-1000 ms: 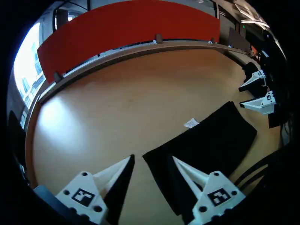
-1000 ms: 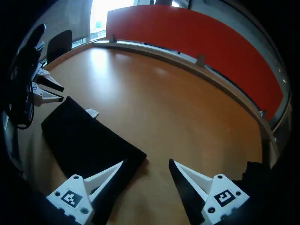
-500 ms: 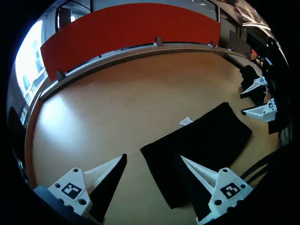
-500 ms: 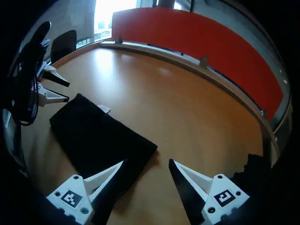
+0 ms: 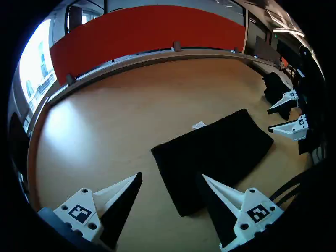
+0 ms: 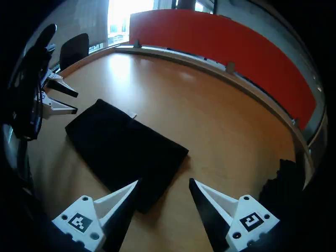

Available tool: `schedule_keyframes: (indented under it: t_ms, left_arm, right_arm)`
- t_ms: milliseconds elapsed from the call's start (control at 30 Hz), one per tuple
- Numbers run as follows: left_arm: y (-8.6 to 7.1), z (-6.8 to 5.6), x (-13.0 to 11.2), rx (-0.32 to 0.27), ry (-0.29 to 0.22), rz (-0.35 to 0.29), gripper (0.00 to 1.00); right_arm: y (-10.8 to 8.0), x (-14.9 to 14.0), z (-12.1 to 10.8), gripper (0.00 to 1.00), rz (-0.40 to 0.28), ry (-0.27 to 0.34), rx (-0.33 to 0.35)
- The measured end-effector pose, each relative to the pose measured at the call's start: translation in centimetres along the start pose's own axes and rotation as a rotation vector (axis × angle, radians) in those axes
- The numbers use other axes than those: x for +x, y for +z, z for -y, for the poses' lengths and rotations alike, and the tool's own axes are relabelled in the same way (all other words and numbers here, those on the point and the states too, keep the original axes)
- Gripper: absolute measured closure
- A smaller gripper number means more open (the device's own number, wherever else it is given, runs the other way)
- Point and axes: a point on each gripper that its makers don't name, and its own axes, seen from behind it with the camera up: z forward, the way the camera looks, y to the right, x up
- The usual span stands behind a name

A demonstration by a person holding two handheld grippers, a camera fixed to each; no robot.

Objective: Fold towel

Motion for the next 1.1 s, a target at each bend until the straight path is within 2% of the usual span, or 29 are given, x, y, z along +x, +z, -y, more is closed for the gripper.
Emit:
schedule_keyframes:
  t_ms: [500, 767, 1100]
  left_arm:
    - [-2.9, -0.8, -4.0, 0.016, -0.048, 0.021, 0.06]
    - [-3.8, -0.4, -5.0, 0.034, -0.083, 0.020, 0.06]
    - [-5.5, 0.8, -6.8, 0.076, -0.134, 0.022, 0.06]
  right_arm:
    - [-1.9, -2.5, 1.6, 0.16, 0.009, 0.008, 0.002]
    - [-1.8, -2.6, 1.8, 0.16, 0.008, -0.009, 0.018]
    - [-1.5, -3.1, 2.4, 0.16, 0.028, -0.074, 0.066]
